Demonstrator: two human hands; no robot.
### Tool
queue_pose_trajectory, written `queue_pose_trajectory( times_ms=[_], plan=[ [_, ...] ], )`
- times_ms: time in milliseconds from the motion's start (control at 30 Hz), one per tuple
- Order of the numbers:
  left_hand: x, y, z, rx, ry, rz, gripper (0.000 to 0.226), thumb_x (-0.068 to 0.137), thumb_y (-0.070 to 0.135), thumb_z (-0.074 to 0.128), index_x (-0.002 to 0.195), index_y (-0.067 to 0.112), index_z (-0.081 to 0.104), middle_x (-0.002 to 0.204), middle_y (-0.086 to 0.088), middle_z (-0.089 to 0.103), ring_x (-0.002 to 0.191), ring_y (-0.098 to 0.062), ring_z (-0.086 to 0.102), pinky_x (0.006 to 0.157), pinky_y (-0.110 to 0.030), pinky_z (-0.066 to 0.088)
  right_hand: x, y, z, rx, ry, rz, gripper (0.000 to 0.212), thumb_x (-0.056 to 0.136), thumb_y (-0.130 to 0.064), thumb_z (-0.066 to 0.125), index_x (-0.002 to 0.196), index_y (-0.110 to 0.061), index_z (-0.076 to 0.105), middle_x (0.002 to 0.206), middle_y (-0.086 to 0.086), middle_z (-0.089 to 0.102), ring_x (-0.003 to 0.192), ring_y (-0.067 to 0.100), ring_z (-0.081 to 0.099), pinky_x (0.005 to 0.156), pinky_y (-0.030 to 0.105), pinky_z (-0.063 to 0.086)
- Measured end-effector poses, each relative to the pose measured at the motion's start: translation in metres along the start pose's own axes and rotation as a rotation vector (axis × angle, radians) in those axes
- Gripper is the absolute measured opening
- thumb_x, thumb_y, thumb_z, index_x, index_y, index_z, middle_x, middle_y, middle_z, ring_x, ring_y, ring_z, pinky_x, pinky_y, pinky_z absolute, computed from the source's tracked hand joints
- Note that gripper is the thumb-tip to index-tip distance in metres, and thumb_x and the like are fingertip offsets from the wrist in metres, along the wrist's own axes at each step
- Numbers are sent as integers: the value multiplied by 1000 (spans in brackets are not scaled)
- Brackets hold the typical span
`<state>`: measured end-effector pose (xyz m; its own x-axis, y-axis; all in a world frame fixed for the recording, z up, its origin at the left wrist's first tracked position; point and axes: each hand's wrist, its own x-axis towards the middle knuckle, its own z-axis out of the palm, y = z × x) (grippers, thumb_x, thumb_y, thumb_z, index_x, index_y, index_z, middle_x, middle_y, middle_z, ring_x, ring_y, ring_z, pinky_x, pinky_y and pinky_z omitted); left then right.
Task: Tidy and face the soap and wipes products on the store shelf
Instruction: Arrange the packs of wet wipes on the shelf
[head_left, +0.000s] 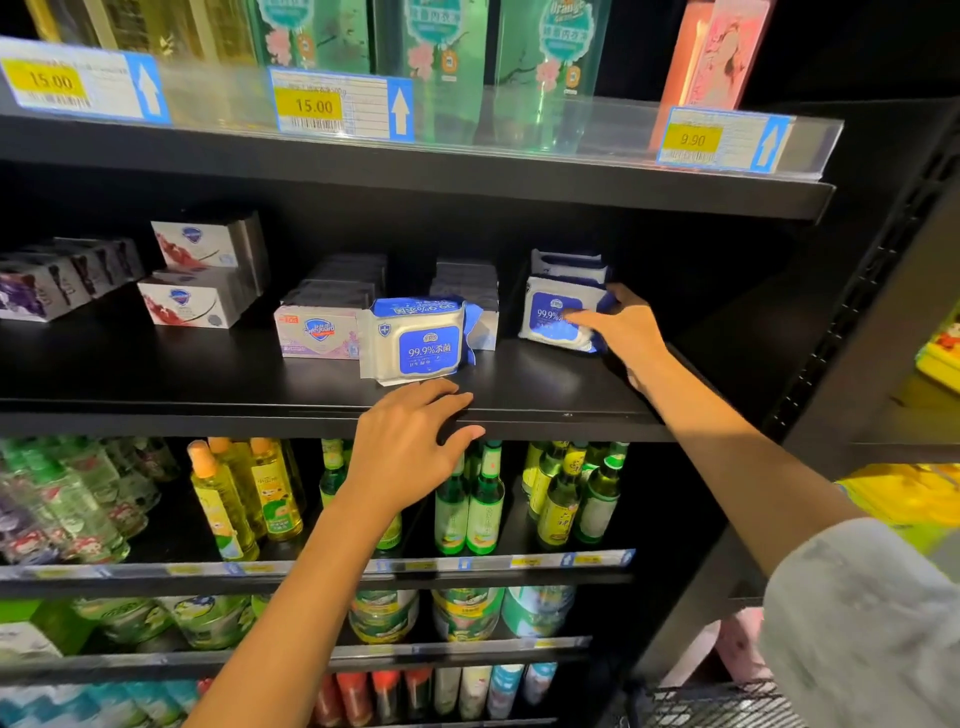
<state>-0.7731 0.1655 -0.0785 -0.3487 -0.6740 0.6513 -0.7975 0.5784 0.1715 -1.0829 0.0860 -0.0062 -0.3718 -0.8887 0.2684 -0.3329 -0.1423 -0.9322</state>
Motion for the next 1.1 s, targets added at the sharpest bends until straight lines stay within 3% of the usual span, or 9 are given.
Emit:
queue_pose_trajectory(
  times_ms=[67, 133, 200, 367, 500, 633, 733, 900, 1100],
  plan=[
    [0, 1, -1, -7, -10, -1, 42, 92, 53, 72, 125, 27, 76, 127, 10, 71, 112, -18, 69, 79, -35, 58, -18, -6, -4, 93, -26, 23, 44, 82, -23, 89, 116, -18, 63, 112, 3, 75, 97, 13, 76, 75, 27, 63],
    [1, 2, -3, -15, -36, -4, 44, 93, 52, 71, 128, 25, 74, 129, 7, 71, 115, -20, 68, 83, -37, 58, -35, -10, -10, 223, -55, 66, 34, 86, -20, 86, 111, -17, 63, 112, 7, 77, 98, 17, 78, 81, 39, 65],
    [2, 6, -6, -38, -79, -6, 49, 96, 51, 68, 136, 23, 69, 134, 5, 68, 120, -21, 65, 88, -38, 56, -52, -16, -18, 360, -100, 96, 35, 90, -20, 81, 118, -11, 62, 115, 10, 77, 104, 23, 77, 81, 46, 65],
    [20, 31, -18, -272, -136, -44, 69, 103, 51, 56, 162, 25, 33, 156, 2, 48, 139, -20, 48, 110, -41, 47, -82, -20, -31, 461, -153, 83, 29, 98, -24, 69, 126, -17, 63, 114, 4, 78, 106, 24, 76, 68, 38, 65],
    [53, 59, -15, -538, -147, -122, 78, 102, 50, 60, 165, 34, 18, 167, 4, 33, 150, -15, 34, 120, -39, 37, -89, -14, -33, 464, -153, 100, 41, 92, -30, 71, 129, -16, 62, 116, 5, 78, 110, 26, 75, 68, 38, 66],
    [90, 78, -4, -1064, -229, -424, 80, 97, 43, 71, 163, 33, 26, 154, 0, 49, 126, -17, 62, 98, -48, 60, -87, -14, -35, 472, -155, 99, 40, 94, -29, 70, 131, -15, 61, 119, 7, 76, 110, 27, 75, 70, 38, 66],
    [105, 82, 10, -1338, -292, -526, 68, 97, 29, 74, 155, 22, 39, 136, -10, 66, 111, -24, 73, 86, -54, 63, -86, -12, -33, 461, -157, 87, 50, 91, -29, 71, 135, -10, 59, 124, 11, 74, 113, 30, 74, 74, 38, 65],
    [100, 78, 20, -1443, -280, -525, 48, 96, 17, 75, 140, 15, 56, 116, -9, 77, 104, -24, 76, 77, -37, 64, -86, -9, -34, 429, -182, 67, 59, 85, -31, 76, 137, -11, 57, 127, 11, 73, 114, 29, 73, 82, 43, 64],
    [99, 72, 21, -1489, -215, -576, 54, 93, 16, 77, 141, 15, 54, 117, -8, 77, 106, -23, 76, 90, -45, 63, -87, -11, -32, 381, -202, 58, 61, 86, -39, 72, 140, -18, 54, 126, 3, 73, 115, 22, 73, 88, 45, 64]
  ],
)
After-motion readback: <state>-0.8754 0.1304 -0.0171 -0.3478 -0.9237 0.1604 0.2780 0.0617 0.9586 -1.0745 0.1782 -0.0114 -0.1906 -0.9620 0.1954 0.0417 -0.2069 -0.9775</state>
